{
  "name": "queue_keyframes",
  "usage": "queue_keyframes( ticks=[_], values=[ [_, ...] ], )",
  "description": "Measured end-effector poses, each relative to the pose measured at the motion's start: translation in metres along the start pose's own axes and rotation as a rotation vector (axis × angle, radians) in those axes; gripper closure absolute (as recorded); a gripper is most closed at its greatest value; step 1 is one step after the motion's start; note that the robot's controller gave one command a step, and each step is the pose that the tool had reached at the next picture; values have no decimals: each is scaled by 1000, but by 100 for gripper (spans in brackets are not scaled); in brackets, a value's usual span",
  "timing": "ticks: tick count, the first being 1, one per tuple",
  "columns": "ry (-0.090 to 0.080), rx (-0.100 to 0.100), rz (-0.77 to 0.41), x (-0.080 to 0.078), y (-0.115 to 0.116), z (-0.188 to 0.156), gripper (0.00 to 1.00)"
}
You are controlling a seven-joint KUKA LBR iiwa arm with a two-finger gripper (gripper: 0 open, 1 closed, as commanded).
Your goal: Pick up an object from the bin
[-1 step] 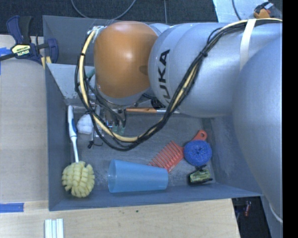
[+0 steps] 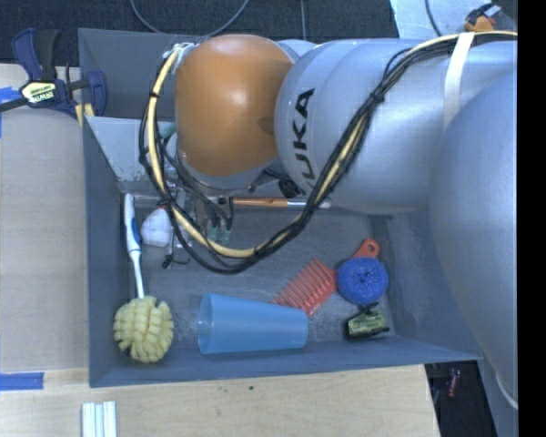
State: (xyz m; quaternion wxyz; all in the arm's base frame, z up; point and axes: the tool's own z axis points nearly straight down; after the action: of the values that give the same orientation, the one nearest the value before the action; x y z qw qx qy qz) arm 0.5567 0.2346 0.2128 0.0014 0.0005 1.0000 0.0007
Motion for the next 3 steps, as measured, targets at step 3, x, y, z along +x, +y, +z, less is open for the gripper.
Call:
queue_keyframes(
  ticks=[3],
  values=[
    [-3,-2,-895,-65,9,113,0]
  ],
)
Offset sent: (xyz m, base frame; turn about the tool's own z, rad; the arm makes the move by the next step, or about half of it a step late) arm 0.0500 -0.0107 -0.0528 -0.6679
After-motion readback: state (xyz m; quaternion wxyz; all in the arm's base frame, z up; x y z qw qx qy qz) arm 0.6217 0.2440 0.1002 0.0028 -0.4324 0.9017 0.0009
